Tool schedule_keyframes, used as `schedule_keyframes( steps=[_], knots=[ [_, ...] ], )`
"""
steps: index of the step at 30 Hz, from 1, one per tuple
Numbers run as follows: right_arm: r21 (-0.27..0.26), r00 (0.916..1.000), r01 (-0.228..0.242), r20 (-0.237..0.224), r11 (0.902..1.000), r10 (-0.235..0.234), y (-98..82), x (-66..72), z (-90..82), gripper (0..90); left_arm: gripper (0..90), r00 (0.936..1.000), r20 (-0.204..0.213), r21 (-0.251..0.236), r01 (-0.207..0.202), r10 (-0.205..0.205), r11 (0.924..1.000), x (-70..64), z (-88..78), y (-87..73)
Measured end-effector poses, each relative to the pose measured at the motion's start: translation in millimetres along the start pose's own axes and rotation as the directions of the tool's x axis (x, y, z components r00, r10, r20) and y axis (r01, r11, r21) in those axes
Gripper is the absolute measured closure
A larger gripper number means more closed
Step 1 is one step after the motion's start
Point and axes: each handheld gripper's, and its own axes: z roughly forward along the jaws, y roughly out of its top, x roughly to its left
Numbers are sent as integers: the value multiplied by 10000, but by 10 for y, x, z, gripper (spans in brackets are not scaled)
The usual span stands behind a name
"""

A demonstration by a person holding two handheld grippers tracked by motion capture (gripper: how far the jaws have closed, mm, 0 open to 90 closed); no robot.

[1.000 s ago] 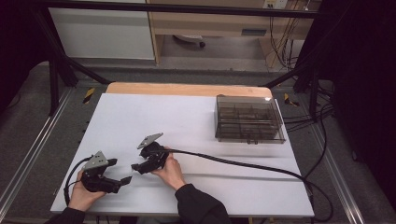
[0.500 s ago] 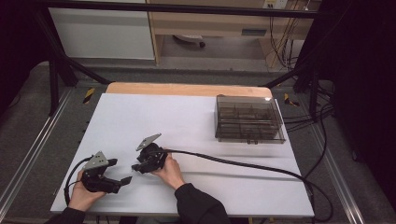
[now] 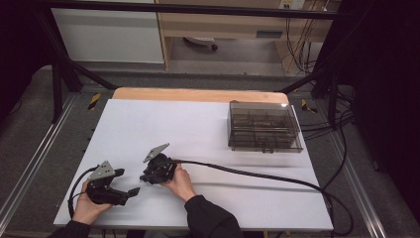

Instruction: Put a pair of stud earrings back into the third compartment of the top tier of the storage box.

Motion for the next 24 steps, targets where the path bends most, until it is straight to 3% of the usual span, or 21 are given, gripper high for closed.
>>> schedule_keyframes(
  steps=[15,24],
  knots=[
    [75,10000,-89,40,9999,89,12,-13,-12,793,35,10000,-6,-49,12,-12,10000,2,-7,-1],
    [5,9998,-113,133,9999,113,113,50,-191,794,34,10000,-17,-48,1,-1,10000,1,-9,0]
  ],
)
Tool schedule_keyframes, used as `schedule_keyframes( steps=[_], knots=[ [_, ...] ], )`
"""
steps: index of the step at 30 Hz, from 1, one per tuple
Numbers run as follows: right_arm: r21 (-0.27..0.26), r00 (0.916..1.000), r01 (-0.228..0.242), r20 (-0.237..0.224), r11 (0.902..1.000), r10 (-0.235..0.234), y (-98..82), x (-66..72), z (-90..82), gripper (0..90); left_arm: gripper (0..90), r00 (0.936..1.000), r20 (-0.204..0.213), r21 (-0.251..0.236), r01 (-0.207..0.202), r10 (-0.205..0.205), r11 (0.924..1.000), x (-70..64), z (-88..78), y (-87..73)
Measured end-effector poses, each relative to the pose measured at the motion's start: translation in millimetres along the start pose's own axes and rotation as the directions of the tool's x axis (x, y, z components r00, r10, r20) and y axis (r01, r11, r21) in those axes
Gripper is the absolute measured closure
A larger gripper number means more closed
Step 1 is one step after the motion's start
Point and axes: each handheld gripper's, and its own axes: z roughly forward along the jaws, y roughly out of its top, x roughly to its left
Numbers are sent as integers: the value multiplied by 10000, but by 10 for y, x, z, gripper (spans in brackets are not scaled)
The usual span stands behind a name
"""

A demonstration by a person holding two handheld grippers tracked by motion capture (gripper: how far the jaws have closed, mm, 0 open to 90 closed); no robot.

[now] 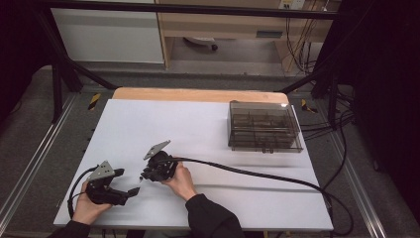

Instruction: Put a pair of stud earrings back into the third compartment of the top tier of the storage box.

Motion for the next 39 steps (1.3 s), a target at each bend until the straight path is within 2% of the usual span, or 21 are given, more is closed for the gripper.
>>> schedule_keyframes(
  steps=[4,10,15,20,25,30,35,39],
  knots=[
    [73,9998,36,216,10000,-37,67,44,-166,794,35,10000,-25,-13,-6,6,10000,-5,-1,1],
    [-132,9983,-77,580,9999,84,105,58,-439,793,35,10000,-38,-1,-10,10,10000,-5,-1,2],
    [-331,9947,-284,976,9990,316,48,24,-690,793,35,10000,-47,7,-9,9,10000,-5,1,1],
    [-613,9884,-551,1380,9966,632,-66,-66,-993,794,35,10000,-55,9,-1,1,10000,-5,2,1],
    [-986,9769,-951,1819,9906,1119,-217,-176,-1306,793,35,10000,-77,22,17,-17,10000,-6,6,0],
    [-1199,9651,-1175,2202,9858,1418,-360,-272,-1570,793,35,10000,-79,0,34,-34,10000,-5,5,0],
    [-1485,9479,-1482,2607,9777,1833,-527,-384,-1857,793,35,9999,-96,18,35,-34,10000,-3,6,0],
    [-1670,9301,-1710,2977,9710,2150,-665,-468,-2085,793,35,9999,-105,20,44,-43,10000,-2,7,-1]
  ],
)
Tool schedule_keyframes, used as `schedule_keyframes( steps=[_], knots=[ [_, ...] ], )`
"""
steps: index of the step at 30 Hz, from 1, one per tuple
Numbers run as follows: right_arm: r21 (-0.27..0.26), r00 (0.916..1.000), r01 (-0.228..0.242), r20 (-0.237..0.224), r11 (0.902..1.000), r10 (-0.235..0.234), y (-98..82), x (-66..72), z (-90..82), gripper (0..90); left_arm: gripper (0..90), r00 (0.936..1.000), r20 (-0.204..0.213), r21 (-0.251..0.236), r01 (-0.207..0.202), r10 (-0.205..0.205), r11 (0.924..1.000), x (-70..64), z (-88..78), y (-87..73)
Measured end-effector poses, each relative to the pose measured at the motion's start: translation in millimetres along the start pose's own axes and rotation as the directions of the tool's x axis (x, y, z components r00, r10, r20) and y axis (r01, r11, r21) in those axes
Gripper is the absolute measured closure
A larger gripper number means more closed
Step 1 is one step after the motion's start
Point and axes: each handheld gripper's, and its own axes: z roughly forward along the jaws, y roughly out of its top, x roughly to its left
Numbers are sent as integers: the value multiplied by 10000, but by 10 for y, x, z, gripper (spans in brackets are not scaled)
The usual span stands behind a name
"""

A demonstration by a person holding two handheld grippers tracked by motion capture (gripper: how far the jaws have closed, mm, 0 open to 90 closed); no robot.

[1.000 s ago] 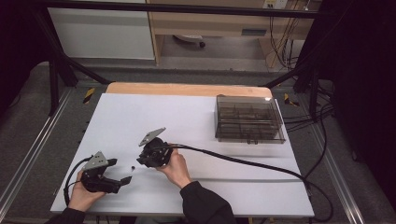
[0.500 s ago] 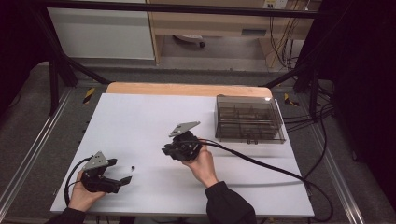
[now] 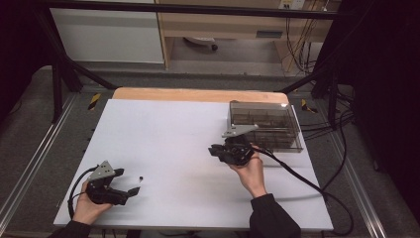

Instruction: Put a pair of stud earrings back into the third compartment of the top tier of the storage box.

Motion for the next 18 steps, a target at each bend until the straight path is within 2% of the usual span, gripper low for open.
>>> schedule_keyframes(
  steps=[8,12,18],
  knots=[
    [-345,9959,-546,701,9979,569,-155,-302,-372,793,35,10000,-2,17,1,-1,10000,0,3,0],
    [-512,9899,-841,1101,9951,893,-216,-455,-543,793,35,10000,-4,15,5,-5,10000,-3,6,1],
    [-631,9795,-1213,1542,9906,1298,-295,-640,-697,793,35,10000,-9,22,-2,2,10000,-2,5,1]
  ],
)
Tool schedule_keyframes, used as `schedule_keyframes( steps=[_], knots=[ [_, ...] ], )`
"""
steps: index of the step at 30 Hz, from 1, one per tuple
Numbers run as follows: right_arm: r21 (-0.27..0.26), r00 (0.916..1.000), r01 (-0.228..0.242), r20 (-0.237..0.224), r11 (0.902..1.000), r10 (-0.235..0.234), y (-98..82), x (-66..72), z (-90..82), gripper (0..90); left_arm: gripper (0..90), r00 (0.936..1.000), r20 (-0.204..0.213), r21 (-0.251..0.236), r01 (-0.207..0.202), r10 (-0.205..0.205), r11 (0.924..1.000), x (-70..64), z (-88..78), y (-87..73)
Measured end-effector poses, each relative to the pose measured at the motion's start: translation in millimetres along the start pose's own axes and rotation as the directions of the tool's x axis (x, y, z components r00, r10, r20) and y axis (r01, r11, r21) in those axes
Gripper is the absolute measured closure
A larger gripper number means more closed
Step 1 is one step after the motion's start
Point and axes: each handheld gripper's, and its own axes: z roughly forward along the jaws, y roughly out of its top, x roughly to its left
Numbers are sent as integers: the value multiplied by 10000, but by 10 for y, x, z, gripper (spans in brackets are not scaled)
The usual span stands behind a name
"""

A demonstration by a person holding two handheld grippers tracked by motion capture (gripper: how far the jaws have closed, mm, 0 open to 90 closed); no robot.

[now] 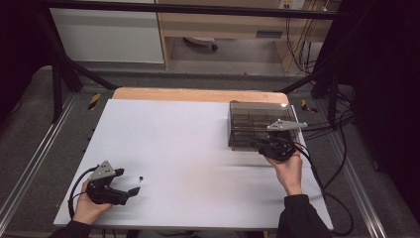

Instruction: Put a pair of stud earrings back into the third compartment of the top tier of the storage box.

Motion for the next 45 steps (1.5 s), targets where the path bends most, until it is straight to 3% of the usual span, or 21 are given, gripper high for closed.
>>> schedule_keyframes(
  steps=[12,27,40,45],
  knots=[
    [142,9956,-423,837,9990,410,-103,-331,-110,793,36,10000,0,36,-11,11,10000,-3,5,0],
    [302,9775,-1010,1890,9944,935,-198,-702,-120,793,36,10000,-5,60,-20,20,10000,-5,7,1],
    [581,9617,-1405,2452,9884,1223,-345,-885,-131,788,37,10000,-14,83,-34,34,10000,-5,10,1],
    [607,9621,-1258,2508,9902,1068,-368,-896,-150,737,37,10000,-1,99,-47,47,9999,-8,11,2]
  ],
)
